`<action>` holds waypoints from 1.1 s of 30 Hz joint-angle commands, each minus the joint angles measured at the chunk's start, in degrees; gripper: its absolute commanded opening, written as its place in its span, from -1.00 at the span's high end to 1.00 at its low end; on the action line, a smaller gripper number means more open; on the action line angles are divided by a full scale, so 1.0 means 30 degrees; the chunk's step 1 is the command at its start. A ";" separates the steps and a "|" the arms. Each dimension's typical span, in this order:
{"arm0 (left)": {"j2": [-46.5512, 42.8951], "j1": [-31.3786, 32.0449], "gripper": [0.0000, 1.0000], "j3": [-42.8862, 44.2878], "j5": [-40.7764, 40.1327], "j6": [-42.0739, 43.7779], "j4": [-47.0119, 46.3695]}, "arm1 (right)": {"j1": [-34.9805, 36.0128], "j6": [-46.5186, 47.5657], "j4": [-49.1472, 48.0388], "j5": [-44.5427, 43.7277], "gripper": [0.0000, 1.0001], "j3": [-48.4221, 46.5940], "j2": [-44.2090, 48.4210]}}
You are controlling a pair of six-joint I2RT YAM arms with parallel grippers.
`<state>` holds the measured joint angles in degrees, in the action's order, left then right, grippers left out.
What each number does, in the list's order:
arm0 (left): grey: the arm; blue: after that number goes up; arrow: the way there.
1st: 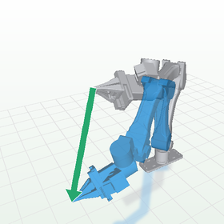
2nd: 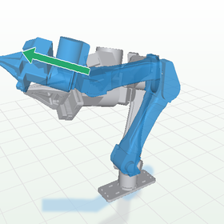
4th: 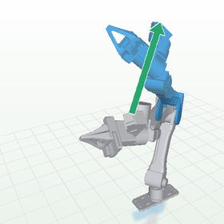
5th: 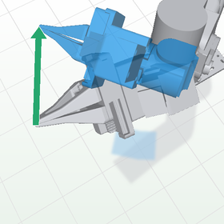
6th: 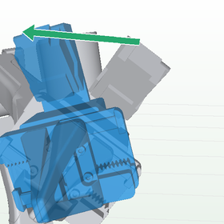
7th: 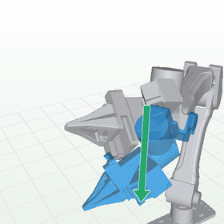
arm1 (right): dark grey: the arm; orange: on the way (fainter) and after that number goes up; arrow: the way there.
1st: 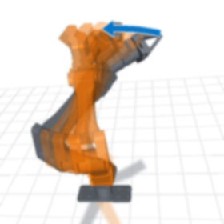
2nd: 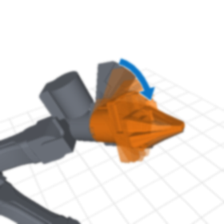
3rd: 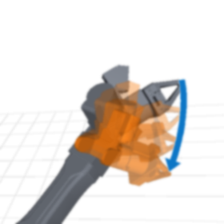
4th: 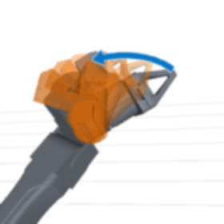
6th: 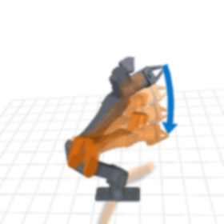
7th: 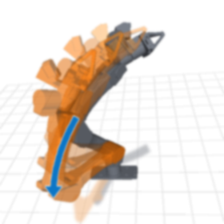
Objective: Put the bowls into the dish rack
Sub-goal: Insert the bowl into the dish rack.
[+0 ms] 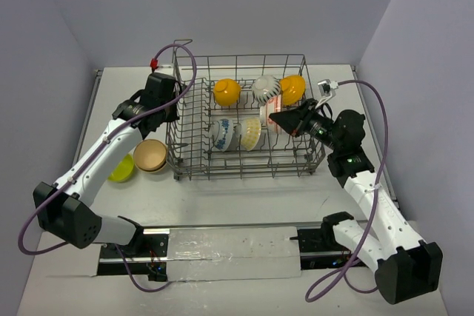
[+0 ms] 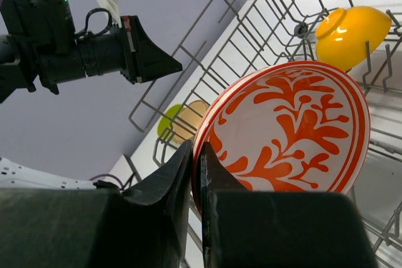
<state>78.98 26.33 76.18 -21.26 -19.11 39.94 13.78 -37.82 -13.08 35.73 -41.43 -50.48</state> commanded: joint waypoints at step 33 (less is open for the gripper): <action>-0.0868 -0.0250 1.00 -0.1458 0.1021 0.0922 -0.1889 | -0.5473 -1.0243 -1.6995 0.5992 1.00 0.4786 -0.4237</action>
<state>77.30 26.04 73.06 -20.14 -17.82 35.57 -2.31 -66.26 -55.90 53.25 -27.27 -62.43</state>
